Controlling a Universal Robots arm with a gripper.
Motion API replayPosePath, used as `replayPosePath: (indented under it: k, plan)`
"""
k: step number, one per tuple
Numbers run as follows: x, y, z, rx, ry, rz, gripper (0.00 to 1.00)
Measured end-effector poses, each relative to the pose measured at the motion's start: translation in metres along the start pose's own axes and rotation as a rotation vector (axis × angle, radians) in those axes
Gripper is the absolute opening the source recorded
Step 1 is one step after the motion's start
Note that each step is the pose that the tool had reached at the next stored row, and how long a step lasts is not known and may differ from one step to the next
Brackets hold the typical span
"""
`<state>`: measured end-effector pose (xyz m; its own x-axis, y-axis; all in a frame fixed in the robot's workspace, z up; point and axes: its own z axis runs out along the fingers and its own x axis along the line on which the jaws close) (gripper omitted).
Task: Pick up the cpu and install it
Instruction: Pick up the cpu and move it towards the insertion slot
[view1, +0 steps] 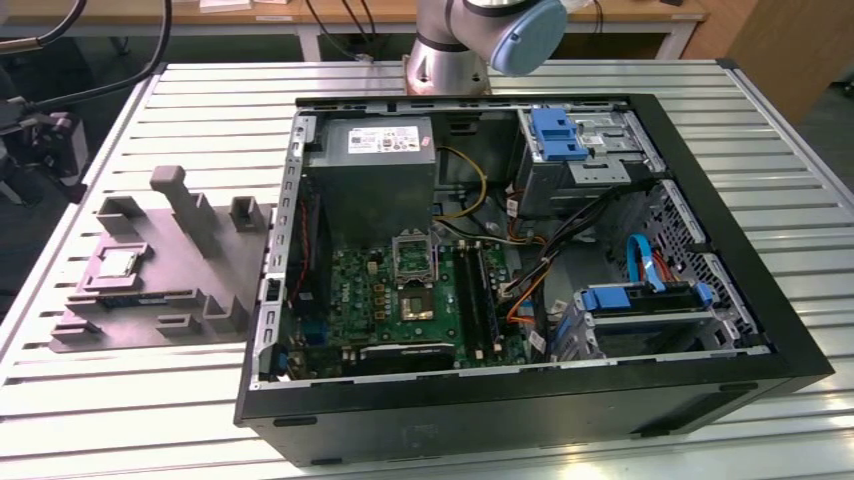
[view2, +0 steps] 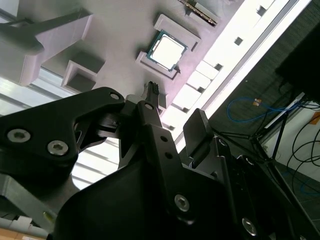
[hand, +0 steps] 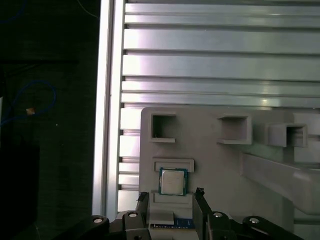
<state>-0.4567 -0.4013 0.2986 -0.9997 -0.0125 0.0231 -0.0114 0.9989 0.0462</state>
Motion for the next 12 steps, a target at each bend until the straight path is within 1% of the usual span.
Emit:
replayPosePath:
  k: [12]
  plan:
    - [-0.0002, -0.0003, 0.0060, -0.0035, 0.0001, 0.000, 0.47]
